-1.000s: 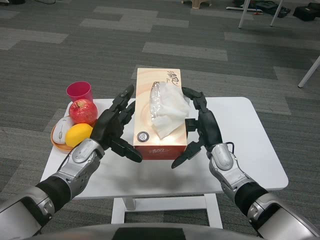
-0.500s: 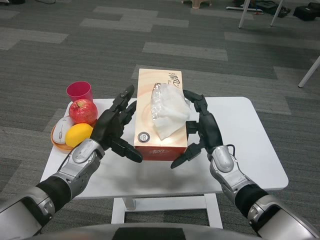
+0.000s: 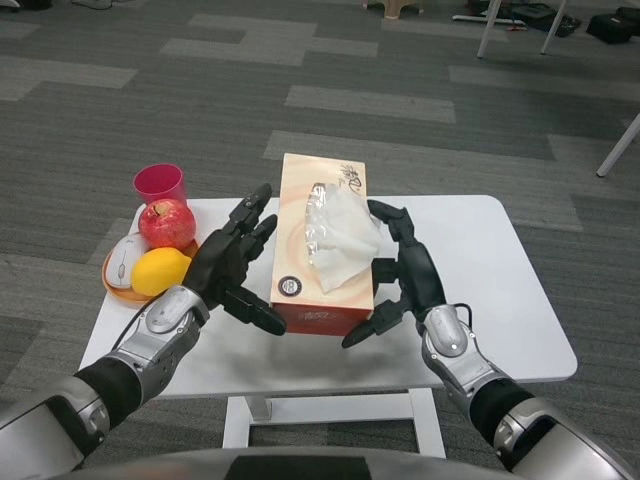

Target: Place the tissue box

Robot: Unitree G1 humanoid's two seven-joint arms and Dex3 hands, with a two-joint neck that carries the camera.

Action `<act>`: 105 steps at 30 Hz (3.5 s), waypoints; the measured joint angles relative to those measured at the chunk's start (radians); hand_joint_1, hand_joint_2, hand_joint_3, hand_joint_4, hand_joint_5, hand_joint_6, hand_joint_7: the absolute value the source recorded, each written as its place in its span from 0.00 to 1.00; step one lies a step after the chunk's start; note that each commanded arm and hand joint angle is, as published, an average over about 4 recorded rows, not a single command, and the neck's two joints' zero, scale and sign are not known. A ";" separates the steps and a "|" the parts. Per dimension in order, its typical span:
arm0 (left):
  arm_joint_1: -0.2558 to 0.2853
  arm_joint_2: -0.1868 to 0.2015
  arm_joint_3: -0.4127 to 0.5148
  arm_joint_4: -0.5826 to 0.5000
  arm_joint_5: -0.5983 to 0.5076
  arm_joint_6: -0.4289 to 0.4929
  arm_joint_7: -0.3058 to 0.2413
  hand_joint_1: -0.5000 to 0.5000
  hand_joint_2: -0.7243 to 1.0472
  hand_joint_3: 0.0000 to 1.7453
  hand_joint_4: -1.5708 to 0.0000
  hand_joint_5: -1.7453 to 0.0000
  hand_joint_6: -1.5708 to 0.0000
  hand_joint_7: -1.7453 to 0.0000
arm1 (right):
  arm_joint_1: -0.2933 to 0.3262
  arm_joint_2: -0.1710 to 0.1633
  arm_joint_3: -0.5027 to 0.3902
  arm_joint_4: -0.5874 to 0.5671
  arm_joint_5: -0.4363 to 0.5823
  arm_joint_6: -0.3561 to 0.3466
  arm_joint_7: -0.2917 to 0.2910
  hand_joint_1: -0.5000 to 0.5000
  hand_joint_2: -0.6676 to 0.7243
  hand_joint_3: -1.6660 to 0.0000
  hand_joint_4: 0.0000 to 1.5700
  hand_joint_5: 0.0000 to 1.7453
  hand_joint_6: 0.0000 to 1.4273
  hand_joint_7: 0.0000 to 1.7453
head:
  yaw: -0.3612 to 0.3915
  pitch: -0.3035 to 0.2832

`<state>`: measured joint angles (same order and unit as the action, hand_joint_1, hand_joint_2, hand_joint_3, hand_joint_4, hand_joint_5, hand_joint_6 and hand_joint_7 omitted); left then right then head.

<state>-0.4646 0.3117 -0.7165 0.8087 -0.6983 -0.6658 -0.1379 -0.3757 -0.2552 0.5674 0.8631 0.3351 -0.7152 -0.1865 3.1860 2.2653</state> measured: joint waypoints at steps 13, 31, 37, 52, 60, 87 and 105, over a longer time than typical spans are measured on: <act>-0.008 -0.011 -0.079 0.080 -0.034 -0.002 -0.004 1.00 0.50 0.00 1.00 0.82 1.00 0.98 | -0.001 0.003 0.030 0.125 -0.016 -0.002 0.014 0.38 0.55 1.00 0.70 0.78 0.00 0.48 | 0.001 -0.006; -0.061 -0.029 -0.195 0.205 -0.079 0.018 -0.014 1.00 0.50 0.00 1.00 0.82 1.00 0.98 | -0.051 0.012 0.086 0.259 -0.018 0.005 0.019 0.38 0.59 1.00 0.80 0.78 0.00 0.48 | -0.003 -0.019; -0.064 -0.030 -0.212 0.221 -0.099 0.028 -0.014 1.00 0.50 0.00 1.00 0.82 1.00 0.97 | -0.052 0.013 0.087 0.270 -0.018 0.007 0.019 0.38 0.59 1.00 0.80 0.78 0.00 0.48 | -0.002 -0.021; -0.064 -0.031 -0.200 0.236 -0.105 0.029 -0.021 1.00 0.50 0.00 1.00 0.82 1.00 1.00 | -0.050 0.015 0.051 0.267 -0.019 0.007 0.021 0.38 0.59 0.99 0.78 0.78 0.00 0.44 | 0.008 -0.017; -0.053 -0.029 -0.161 0.229 -0.105 0.027 -0.045 1.00 0.50 0.00 1.00 0.82 1.00 1.00 | -0.015 0.014 -0.041 0.227 -0.020 0.007 0.032 0.38 0.59 1.00 0.75 0.78 0.00 0.43 | 0.013 -0.017; 0.164 0.057 0.224 -0.111 -0.096 0.024 -0.145 1.00 0.55 0.00 1.00 0.81 1.00 1.00 | 0.178 -0.092 -0.414 -0.135 -0.020 0.011 0.191 0.42 0.59 1.00 0.60 0.76 0.00 0.40 | 0.041 -0.001; 0.173 0.048 0.320 -0.327 -0.068 -0.059 -0.124 1.00 0.66 0.00 1.00 0.82 1.00 1.00 | 0.180 -0.083 -0.447 -0.381 -0.020 0.010 0.148 0.08 0.82 0.98 0.00 0.00 0.00 0.01 | 0.041 0.010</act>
<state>-0.2920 0.3598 -0.3967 0.4815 -0.7661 -0.7244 -0.2618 -0.1957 -0.3383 0.1202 0.4820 0.3151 -0.7054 -0.0385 3.2269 2.2748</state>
